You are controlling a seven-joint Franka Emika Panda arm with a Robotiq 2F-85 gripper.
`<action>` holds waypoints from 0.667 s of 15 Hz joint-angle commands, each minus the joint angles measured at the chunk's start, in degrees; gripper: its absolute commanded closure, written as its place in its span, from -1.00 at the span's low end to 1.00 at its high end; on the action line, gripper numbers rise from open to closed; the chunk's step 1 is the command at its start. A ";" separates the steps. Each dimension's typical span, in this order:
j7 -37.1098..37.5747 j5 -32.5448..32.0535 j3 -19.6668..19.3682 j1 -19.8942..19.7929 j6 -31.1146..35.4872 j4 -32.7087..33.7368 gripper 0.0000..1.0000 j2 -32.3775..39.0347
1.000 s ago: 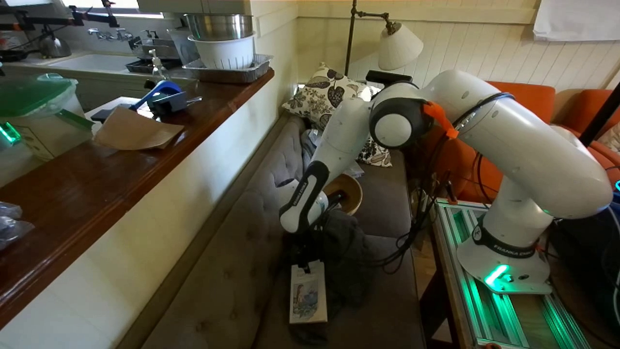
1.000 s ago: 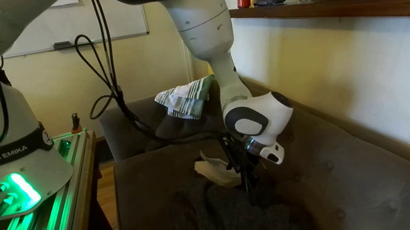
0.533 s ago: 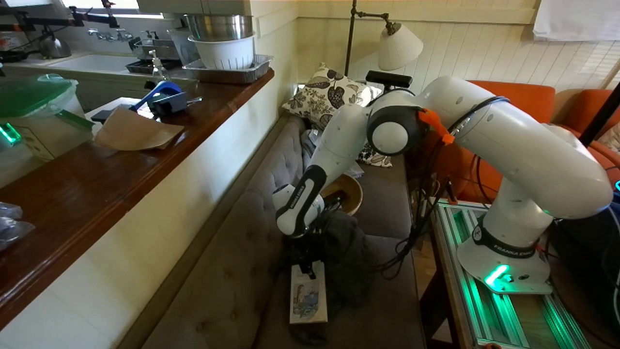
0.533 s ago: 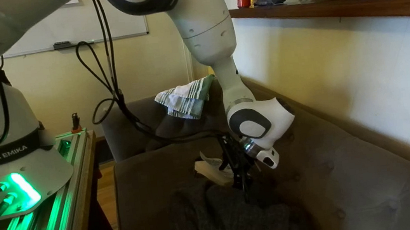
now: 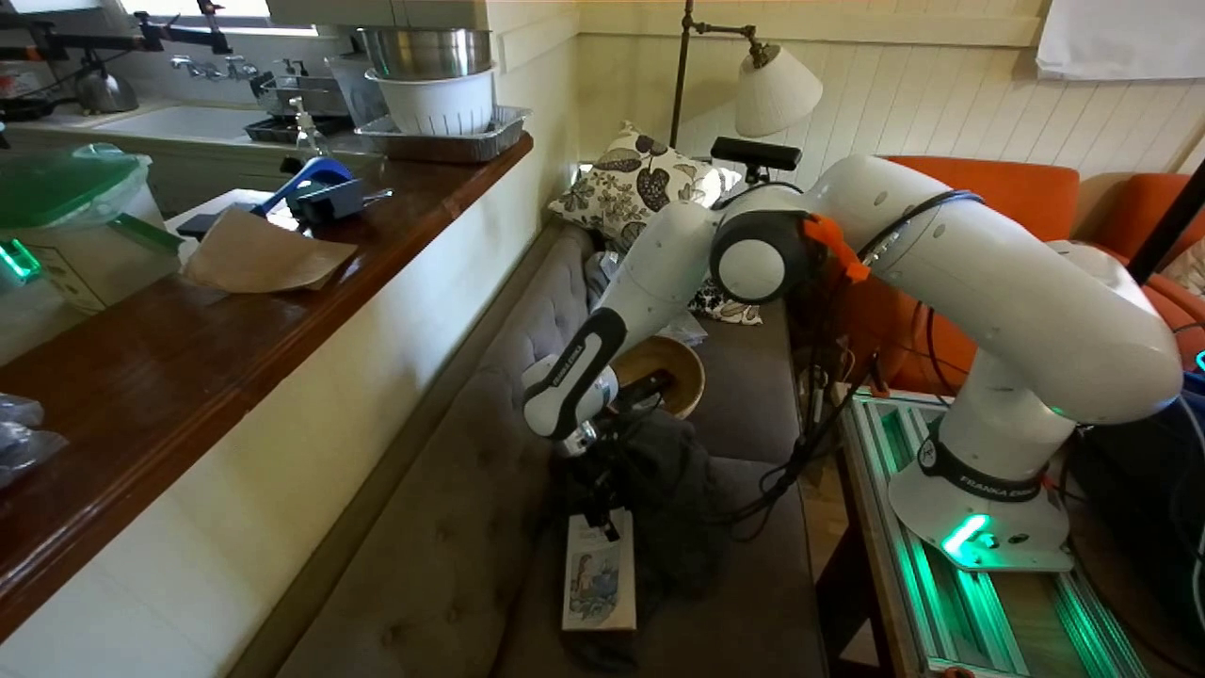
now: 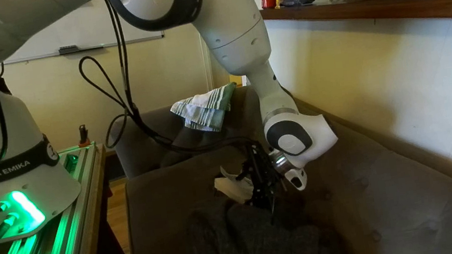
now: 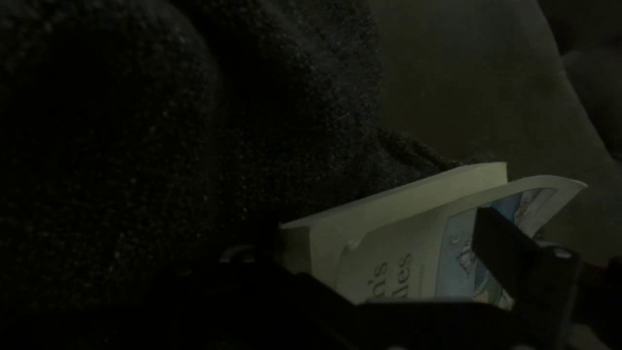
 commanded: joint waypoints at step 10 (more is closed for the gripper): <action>13.99 -5.30 -7.27 10.70 16.32 -0.77 -1.00 -0.62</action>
